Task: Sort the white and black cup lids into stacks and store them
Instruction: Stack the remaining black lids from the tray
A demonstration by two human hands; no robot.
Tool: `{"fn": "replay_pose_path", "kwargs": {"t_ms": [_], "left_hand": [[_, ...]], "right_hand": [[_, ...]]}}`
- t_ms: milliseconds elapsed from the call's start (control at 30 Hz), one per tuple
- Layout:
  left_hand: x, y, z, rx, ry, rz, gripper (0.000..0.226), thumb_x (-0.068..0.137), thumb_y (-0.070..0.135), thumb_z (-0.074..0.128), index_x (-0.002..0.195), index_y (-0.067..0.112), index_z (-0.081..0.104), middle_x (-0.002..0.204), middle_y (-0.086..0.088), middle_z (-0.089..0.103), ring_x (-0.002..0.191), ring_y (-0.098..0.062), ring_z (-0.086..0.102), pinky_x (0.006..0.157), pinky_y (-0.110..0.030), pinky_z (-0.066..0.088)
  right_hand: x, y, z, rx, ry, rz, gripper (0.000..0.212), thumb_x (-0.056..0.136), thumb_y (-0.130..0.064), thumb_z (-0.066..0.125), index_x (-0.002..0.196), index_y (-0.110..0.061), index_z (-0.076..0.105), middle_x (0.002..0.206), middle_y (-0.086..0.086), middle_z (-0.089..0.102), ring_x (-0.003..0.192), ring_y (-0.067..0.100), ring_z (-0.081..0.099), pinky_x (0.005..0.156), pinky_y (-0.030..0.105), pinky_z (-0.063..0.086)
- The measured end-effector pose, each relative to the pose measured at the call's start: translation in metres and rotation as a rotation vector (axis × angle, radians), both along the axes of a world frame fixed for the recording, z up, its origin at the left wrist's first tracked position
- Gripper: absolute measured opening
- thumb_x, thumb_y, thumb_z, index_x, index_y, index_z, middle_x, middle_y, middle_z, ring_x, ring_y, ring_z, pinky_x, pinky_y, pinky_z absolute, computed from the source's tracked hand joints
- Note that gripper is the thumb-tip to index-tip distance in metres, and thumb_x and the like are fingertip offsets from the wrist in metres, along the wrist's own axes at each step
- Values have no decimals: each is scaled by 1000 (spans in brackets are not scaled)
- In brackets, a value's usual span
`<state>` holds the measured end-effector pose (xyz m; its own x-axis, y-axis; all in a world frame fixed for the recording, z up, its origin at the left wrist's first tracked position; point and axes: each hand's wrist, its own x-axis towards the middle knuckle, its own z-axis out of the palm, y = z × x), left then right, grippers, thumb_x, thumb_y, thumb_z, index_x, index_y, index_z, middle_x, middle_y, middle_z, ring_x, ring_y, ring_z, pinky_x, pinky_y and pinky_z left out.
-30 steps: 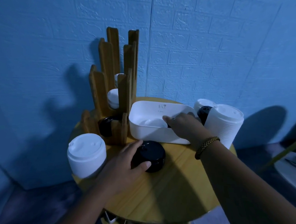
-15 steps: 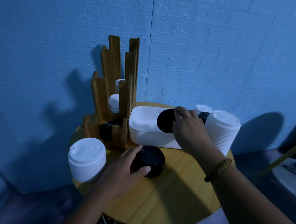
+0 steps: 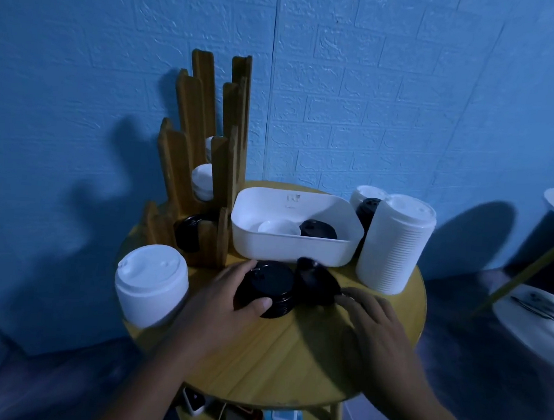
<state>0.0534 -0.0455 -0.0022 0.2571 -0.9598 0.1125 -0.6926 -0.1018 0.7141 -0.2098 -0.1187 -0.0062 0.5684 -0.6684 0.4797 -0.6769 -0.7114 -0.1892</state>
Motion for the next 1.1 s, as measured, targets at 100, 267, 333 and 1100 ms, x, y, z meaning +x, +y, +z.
{"fn": "replay_pose_path", "kwargs": {"t_ms": [100, 267, 333, 1100], "left_hand": [[-1, -1, 0, -6, -7, -2, 72, 94, 60, 59, 155, 46, 25, 159, 23, 31, 141, -6, 37, 108, -38, 43], [2, -1, -2, -20, -10, -12, 72, 92, 63, 59, 155, 48, 25, 157, 25, 32, 140, -5, 38, 106, -36, 43], [3, -1, -3, -24, 1, -11, 73, 92, 64, 59, 154, 49, 25, 157, 26, 33, 140, -4, 38, 107, -37, 44], [3, -1, -4, -40, 13, -28, 72, 92, 62, 60, 154, 47, 27, 156, 25, 34, 138, -2, 38, 108, -37, 43]], "right_hand": [[5, -3, 9, 211, -146, -30, 42, 93, -28, 64, 133, -31, 51, 135, -13, 46, 117, 6, 46, 93, 19, 39], [22, -23, 11, 299, 16, -103, 67, 91, -53, 61, 149, -29, 36, 149, -10, 36, 131, 9, 36, 109, 25, 35], [26, -29, 8, 295, 44, -83, 58, 91, -54, 60, 142, -30, 48, 146, -9, 42, 128, 12, 42, 107, 31, 40], [4, -6, 43, 702, 9, -191, 41, 99, -54, 40, 86, -23, 63, 76, -3, 63, 68, 10, 60, 64, 26, 48]]}}
